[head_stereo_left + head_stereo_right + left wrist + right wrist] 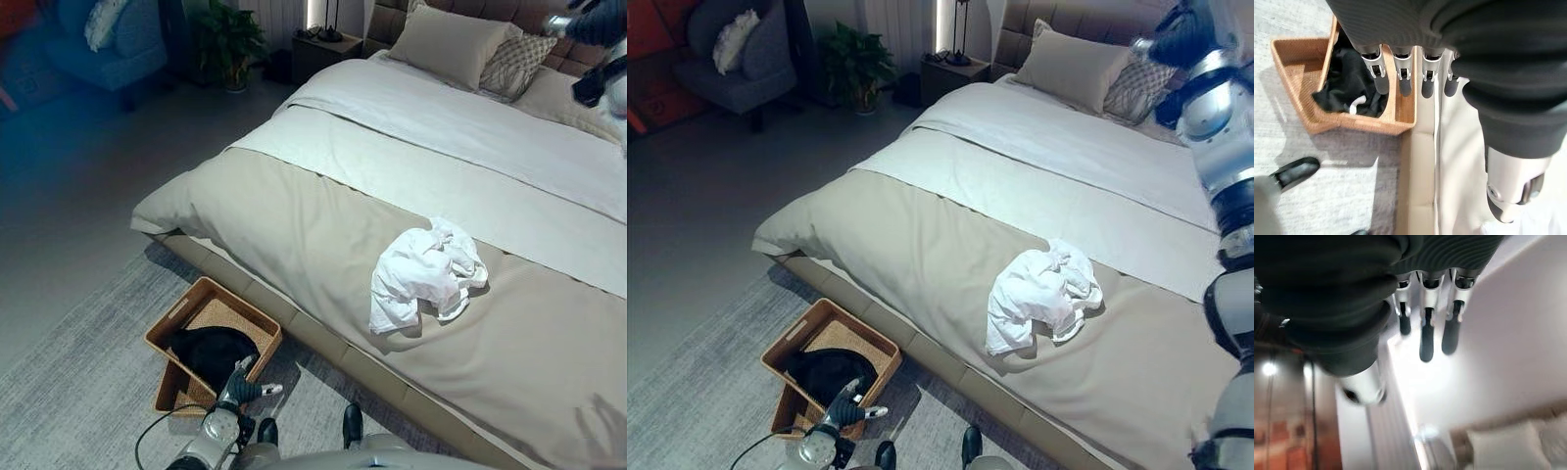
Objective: Pick up clothes into the bucket
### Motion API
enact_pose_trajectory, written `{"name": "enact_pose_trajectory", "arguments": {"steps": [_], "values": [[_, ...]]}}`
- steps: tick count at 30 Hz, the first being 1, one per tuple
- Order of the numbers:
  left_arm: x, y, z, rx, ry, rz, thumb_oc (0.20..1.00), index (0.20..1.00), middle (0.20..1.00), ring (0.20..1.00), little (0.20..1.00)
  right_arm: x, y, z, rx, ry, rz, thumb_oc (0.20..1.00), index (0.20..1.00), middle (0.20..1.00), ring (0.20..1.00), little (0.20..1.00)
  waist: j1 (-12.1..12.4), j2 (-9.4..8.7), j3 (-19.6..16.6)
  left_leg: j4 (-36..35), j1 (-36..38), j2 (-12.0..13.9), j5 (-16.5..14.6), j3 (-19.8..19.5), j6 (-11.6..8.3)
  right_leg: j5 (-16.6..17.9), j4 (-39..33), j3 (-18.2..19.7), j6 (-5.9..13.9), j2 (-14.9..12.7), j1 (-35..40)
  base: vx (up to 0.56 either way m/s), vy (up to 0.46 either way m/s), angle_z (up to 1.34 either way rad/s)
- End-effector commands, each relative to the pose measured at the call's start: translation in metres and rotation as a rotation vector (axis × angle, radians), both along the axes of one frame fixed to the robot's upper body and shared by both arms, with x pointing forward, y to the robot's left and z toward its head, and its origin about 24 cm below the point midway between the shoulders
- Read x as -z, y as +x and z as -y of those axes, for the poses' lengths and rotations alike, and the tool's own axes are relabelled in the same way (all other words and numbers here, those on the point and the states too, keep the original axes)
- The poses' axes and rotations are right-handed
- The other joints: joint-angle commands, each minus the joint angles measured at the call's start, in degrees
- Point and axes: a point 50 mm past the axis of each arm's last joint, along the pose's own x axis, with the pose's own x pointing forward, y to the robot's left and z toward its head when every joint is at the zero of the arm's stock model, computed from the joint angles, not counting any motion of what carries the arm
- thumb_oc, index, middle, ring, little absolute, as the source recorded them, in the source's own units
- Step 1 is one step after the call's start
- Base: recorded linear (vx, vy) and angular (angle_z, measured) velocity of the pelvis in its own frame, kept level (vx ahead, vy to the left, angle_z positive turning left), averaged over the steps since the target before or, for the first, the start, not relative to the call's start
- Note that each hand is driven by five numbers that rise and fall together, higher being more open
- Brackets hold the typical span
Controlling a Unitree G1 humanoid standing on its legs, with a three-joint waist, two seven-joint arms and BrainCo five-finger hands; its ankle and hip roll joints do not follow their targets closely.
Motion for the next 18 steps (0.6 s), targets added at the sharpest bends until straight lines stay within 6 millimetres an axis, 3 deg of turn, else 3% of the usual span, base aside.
{"name": "enact_pose_trajectory", "arguments": {"steps": [1,2,4,5,10,11,12,13,18], "values": [[-0.006,0.017,-0.004,-0.011,0.002,0.033,1.000,1.000,1.000,1.000,1.000,0.000,0.001,0.010,0.083,-0.052,-0.028,1.000,1.000,1.000,1.000,1.000,1.3,-0.58,4.3,7.0,-4.0,-2.0,-4.2,-3.3,0.15,-5.8,9.0,-1.9,2.70,-2.1,-0.6,-0.19,0.008,0.00],[-0.004,0.016,-0.006,-0.023,0.015,0.019,1.000,1.000,1.000,1.000,1.000,0.028,0.008,0.010,0.126,-0.080,-0.093,1.000,1.000,1.000,1.000,1.000,1.9,0.13,6.6,7.2,-5.8,-2.3,-3.4,-3.8,0.28,-5.4,9.4,-2.2,2.64,-2.2,-2.3,-0.11,-0.002,0.06],[-0.003,0.015,-0.007,-0.026,0.024,0.012,1.000,1.000,1.000,1.000,1.000,0.041,0.010,0.011,0.143,-0.104,-0.128,1.000,1.000,1.000,1.000,1.000,2.1,0.37,7.2,7.3,-6.7,-2.5,-3.1,-4.0,0.29,-5.3,9.6,-2.3,2.60,-2.4,-3.0,-0.10,-0.005,0.10],[-0.002,0.014,-0.009,-0.039,0.040,-0.002,1.000,1.000,1.000,1.000,1.000,0.062,0.013,0.006,0.156,-0.180,-0.180,1.000,1.000,1.000,1.000,1.000,2.6,0.90,8.7,7.1,-8.1,-2.6,-2.3,-4.6,0.26,-5.1,9.7,-2.8,2.50,-2.4,-4.1,-0.09,-0.015,0.12],[-0.002,0.017,-0.010,-0.048,0.068,0.008,1.000,1.000,1.000,1.000,1.000,0.127,0.012,0.001,0.168,-0.270,-0.337,1.000,1.000,1.000,1.000,1.000,3.9,2.31,11.7,5.9,-11.1,-2.7,-0.1,-6.6,0.09,-4.8,9.8,-4.3,2.26,-2.9,-6.6,-0.04,-0.022,0.23],[-0.002,0.017,-0.010,-0.048,0.069,0.008,1.000,1.000,1.000,1.000,1.000,0.127,0.012,0.001,0.167,-0.269,-0.337,1.000,1.000,1.000,1.000,1.000,3.8,2.30,11.6,5.9,-11.2,-2.7,-0.1,-6.7,0.08,-4.8,9.8,-4.4,2.26,-2.9,-6.6,-0.05,-0.033,0.11],[-0.005,0.023,-0.008,-0.042,0.071,0.032,1.000,1.000,1.000,1.000,1.000,0.158,0.011,-0.001,0.186,-0.313,-0.448,1.000,1.000,1.000,1.000,1.000,4.7,3.05,13.2,5.8,-12.5,-2.8,0.6,-7.7,0.00,-4.7,10.1,-5.3,2.16,-3.3,-7.5,-0.03,-0.019,0.15],[-0.005,0.023,-0.008,-0.042,0.071,0.032,1.000,1.000,1.000,1.000,1.000,0.158,0.011,-0.001,0.186,-0.313,-0.448,1.000,1.000,1.000,1.000,1.000,4.6,3.03,13.2,5.8,-12.6,-2.9,0.6,-7.8,-0.01,-4.8,10.1,-5.4,2.15,-3.3,-7.6,-0.04,-0.041,0.27],[-0.020,0.049,0.003,-0.054,0.033,0.143,1.000,1.000,1.000,1.000,1.000,0.197,0.001,0.005,0.259,-0.273,-0.562,1.000,1.000,1.000,1.000,1.000,6.2,4.72,17.4,6.5,-16.1,-3.4,1.7,-9.9,-0.07,-5.2,12.0,-7.1,1.80,-4.3,-10.3,-0.03,-0.044,0.32]]}}
